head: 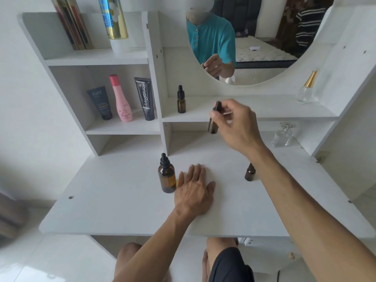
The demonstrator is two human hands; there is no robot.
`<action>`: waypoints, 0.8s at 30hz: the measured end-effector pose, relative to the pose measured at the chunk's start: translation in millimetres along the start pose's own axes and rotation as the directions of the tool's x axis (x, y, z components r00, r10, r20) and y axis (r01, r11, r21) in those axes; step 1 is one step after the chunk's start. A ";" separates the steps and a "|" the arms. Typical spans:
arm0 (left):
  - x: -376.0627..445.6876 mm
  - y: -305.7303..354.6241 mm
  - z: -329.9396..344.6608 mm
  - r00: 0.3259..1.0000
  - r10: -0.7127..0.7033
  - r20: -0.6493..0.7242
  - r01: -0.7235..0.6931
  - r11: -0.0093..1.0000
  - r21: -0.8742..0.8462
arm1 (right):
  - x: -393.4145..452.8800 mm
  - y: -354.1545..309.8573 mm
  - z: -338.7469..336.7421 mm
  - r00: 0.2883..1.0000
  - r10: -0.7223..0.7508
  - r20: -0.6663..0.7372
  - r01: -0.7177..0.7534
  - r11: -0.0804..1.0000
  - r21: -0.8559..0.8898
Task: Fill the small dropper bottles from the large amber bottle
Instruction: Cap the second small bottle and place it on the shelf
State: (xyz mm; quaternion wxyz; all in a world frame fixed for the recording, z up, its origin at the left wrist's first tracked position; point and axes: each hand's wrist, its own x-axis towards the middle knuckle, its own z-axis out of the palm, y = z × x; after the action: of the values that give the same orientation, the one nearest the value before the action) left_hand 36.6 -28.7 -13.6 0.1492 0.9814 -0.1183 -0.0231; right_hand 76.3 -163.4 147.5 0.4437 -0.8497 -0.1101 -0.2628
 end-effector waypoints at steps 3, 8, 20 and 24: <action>-1.2 -0.1 1.9 1.000 0.002 -0.015 -0.002 1.000 0.005 | 35.7 -9.4 6.0 0.997 -0.044 -0.062 0.045 0.999 0.007; -1.7 -1.8 1.9 1.000 0.012 -0.029 -0.012 1.000 0.005 | 74.4 -1.7 32.2 0.999 -0.003 -0.051 0.005 0.999 0.035; -0.6 -3.9 5.0 0.997 0.027 -0.078 -0.026 1.000 0.014 | 87.0 17.2 60.5 0.998 0.060 0.001 -0.060 0.998 -0.032; -0.2 -4.1 6.0 0.996 0.031 -0.084 -0.030 0.999 0.017 | 86.5 17.9 61.3 0.999 0.045 -0.001 -0.045 0.998 -0.035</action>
State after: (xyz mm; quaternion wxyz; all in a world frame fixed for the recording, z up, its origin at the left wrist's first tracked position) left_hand 36.8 -26.6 -20.5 0.1466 0.9808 -0.1271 0.0217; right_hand 177.7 -128.1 153.4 0.4345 -0.8595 -0.0865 -0.2549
